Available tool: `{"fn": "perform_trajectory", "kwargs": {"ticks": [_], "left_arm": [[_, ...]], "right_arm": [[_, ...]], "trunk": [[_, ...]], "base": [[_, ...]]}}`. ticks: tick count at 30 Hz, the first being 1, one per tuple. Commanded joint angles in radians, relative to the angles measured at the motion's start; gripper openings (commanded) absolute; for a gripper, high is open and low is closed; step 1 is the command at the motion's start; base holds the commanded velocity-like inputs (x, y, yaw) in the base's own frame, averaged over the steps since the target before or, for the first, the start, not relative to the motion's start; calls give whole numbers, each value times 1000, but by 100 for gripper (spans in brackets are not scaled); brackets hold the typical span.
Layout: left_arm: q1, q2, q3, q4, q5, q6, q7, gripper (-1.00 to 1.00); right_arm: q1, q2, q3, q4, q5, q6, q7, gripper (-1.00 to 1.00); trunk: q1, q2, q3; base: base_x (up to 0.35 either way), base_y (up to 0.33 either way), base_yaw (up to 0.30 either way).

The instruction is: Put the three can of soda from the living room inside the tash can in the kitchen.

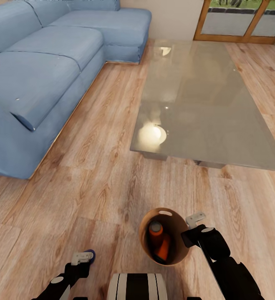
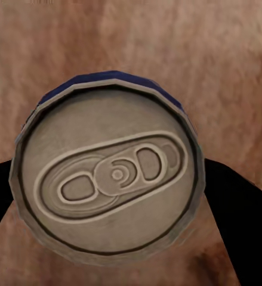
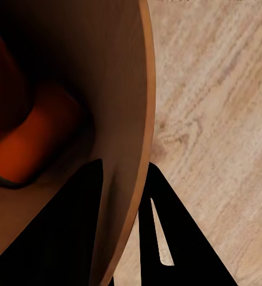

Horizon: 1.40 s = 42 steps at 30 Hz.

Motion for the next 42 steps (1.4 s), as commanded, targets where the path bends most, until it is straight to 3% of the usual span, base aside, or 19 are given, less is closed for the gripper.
{"fn": "perform_trajectory", "kwargs": {"ticks": [1,42], "left_arm": [[0,0,0,0,-1,0,0,-100],[0,0,-2,-1,0,0,0,-100]], "right_arm": [[0,0,0,0,-17,2,2,-100],[0,0,0,0,-17,2,2,-100]], "trunk": [[0,0,1],[0,0,67]], "base": [[0,0,-49],[0,0,-55]]}}
